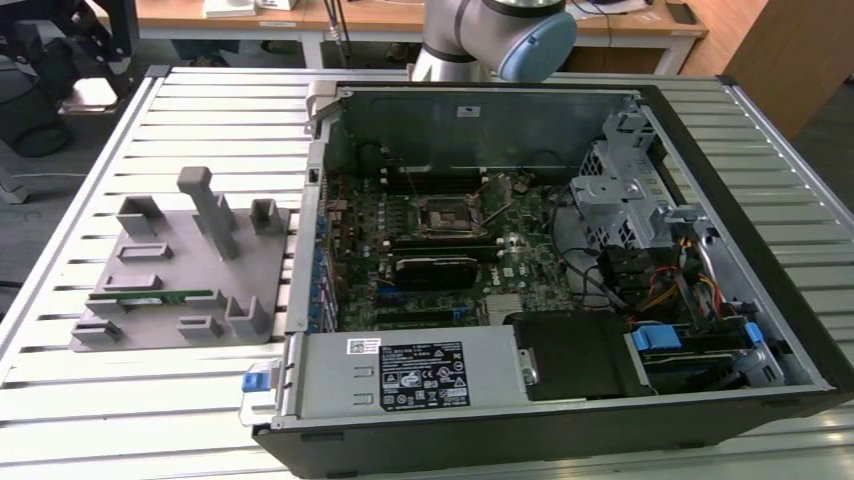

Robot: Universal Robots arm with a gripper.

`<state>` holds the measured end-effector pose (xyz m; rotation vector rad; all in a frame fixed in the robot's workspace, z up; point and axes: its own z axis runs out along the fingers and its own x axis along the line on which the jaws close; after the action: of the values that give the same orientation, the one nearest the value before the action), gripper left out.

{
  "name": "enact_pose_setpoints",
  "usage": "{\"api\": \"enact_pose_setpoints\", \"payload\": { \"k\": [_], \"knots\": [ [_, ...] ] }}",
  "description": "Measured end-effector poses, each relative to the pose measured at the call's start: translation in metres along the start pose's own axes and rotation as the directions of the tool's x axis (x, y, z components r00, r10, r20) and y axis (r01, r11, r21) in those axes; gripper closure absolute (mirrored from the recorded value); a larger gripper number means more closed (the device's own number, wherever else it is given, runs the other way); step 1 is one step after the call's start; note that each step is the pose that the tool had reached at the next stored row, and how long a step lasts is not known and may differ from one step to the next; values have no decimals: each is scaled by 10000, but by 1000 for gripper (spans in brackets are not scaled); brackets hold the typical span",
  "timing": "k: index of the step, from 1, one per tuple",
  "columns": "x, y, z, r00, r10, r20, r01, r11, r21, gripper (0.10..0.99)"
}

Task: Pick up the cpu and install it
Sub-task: 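Pick up the cpu and move it towards the insertion slot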

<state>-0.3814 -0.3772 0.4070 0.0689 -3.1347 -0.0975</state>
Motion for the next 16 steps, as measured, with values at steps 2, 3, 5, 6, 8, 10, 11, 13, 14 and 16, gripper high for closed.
{"api": "enact_pose_setpoints", "payload": {
  "k": [2, 3, 5, 6, 8, 10, 11, 13, 14, 16],
  "knots": [
    [-5, 6, 0, 10000, 0, -1, 0, 10000, 1, 557],
    [-8, 10, 0, 10000, 0, 0, 0, 10000, 0, 557],
    [-14, 16, 1, 10000, -1, 0, 1, 10000, 0, 557],
    [-17, 19, 1, 10000, -1, 0, 1, 10000, 0, 557],
    [-24, 26, 1, 10000, 0, 0, 0, 10000, 0, 557],
    [-32, 31, 2, 10000, 0, 1, 0, 10000, 0, 557],
    [-36, 33, 2, 10000, 0, 0, 0, 10000, 0, 557],
    [-45, 38, 2, 10000, -1, 0, 1, 10000, 0, 557],
    [-49, 41, 2, 10000, -1, 0, 1, 10000, 0, 557],
    [-56, 46, 3, 10000, -1, 1, 1, 10000, 0, 557]
  ]
}}
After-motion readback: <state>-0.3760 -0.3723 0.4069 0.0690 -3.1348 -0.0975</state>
